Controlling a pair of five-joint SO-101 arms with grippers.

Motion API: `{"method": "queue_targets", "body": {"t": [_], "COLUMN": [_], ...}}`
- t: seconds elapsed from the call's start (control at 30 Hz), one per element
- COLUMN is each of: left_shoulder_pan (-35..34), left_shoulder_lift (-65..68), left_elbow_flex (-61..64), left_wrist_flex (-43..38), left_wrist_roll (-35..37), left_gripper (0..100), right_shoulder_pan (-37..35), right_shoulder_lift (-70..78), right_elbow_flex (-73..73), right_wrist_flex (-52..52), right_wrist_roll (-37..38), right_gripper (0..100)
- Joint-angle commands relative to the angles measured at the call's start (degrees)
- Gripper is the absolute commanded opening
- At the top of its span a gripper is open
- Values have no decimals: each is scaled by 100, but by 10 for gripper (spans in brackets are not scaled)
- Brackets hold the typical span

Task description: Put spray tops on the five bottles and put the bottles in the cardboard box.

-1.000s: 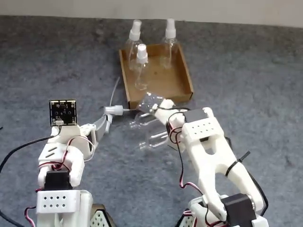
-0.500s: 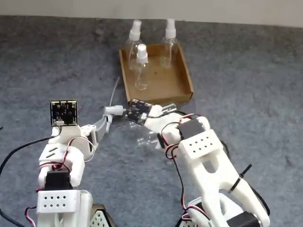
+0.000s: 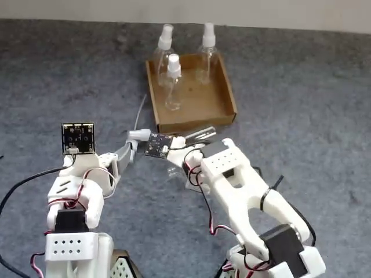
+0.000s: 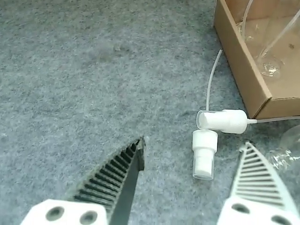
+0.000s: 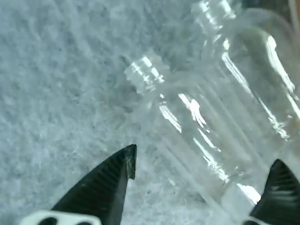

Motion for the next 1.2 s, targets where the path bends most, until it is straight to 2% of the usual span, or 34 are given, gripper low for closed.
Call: {"method": "queue_targets", "body": {"t": [0.0,0.2,0.47,0.57,0.7,0.83,1.07,1.17], "left_shoulder_pan": [-13,-13,-13,-13,-13,-22,-13,-13], "left_shoulder_lift": [-40,-40,-40,-40,-40,-40,-40,-40], "left_elbow_flex": [-48,-48,-48,-48,-48,-48,-40,-40], "left_wrist_flex": [-158,-158,-158,-158,-158,-158,-158,-158], "left_wrist_roll": [18,18,18,18,18,18,18,18], "left_gripper": [245,245,245,245,245,245,245,245], "right_shoulder_pan": [-48,57,75,75,347,1393,4532,5437], "right_shoulder_lift": [-31,-40,-646,-1226,-1648,-1877,-1754,-1393], "right_elbow_flex": [-48,356,848,1024,1103,1103,1033,919], "right_wrist_flex": [-84,-84,-40,-40,277,699,690,382], "right_wrist_roll": [53,70,44,-527,-1125,-1204,-1178,-1178], "right_gripper": [368,279,271,242,125,63,55,55]}}
